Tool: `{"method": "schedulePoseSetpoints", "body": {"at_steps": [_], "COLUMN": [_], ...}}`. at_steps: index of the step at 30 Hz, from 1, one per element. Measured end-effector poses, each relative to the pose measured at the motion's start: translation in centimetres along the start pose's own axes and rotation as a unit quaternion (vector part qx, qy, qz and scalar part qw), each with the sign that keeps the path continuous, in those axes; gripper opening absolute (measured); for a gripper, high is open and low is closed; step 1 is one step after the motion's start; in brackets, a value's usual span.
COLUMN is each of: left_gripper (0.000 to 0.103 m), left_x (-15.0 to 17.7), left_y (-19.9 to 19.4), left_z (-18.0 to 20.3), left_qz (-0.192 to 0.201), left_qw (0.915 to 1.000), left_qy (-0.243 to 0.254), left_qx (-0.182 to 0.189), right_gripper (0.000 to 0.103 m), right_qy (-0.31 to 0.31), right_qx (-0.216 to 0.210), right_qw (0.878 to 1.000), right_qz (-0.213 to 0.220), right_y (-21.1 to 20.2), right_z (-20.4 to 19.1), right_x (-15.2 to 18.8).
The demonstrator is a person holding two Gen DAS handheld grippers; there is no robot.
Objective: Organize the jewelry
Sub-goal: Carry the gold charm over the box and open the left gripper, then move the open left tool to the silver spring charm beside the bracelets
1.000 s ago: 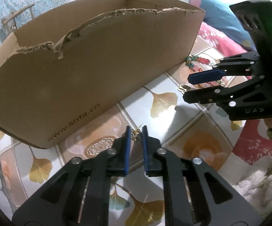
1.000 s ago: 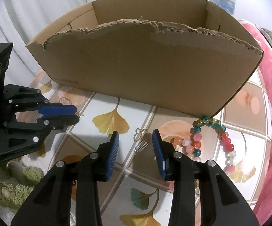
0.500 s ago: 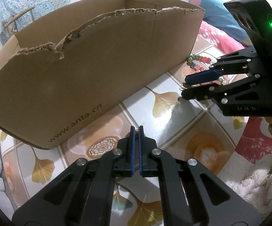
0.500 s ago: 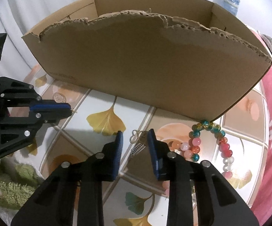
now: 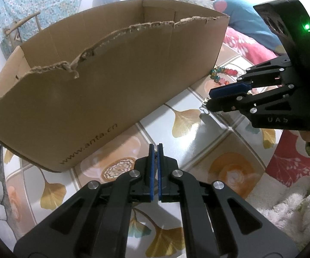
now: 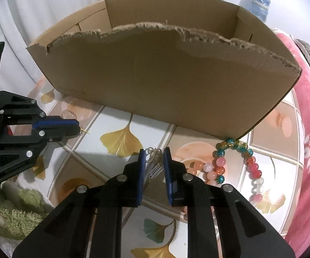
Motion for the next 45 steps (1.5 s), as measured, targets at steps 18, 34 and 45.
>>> {"method": "schedulePoseSetpoints", "body": {"at_steps": [18,34,45], "left_gripper": [0.000,0.000,0.018], "left_x": [-4.4,-12.1,-11.4], "left_y": [-8.8,-6.4,-2.8], "left_z": [-0.6,-8.2,-12.2], "left_qz": [0.110,0.118,0.046], "left_qw": [0.9933,0.9918,0.9935], "left_qy": [-0.002,-0.032,-0.097], "left_qx": [0.037,-0.037,-0.037], "right_gripper": [0.017,0.017,0.018], "right_qy": [-0.032,-0.029,0.042], "right_qx": [-0.022,-0.083,-0.109], "right_qw": [0.993,0.989,0.992], "right_qz": [0.113,0.120,0.043], "right_y": [-9.5,-5.0,0.3], "right_z": [-2.7,-1.0,2.0], "right_x": [-3.0,-14.1,-16.9]}}
Point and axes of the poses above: each gripper's, at about its wrist camera, not at the fingertips, and y roughly the way its jaws point, z to its right, x to its underside, the point moved 2 cm from there along y, roughly the way its jaws point, and after that the axes turned 3 degrees about -x, right-handed, at the moved point
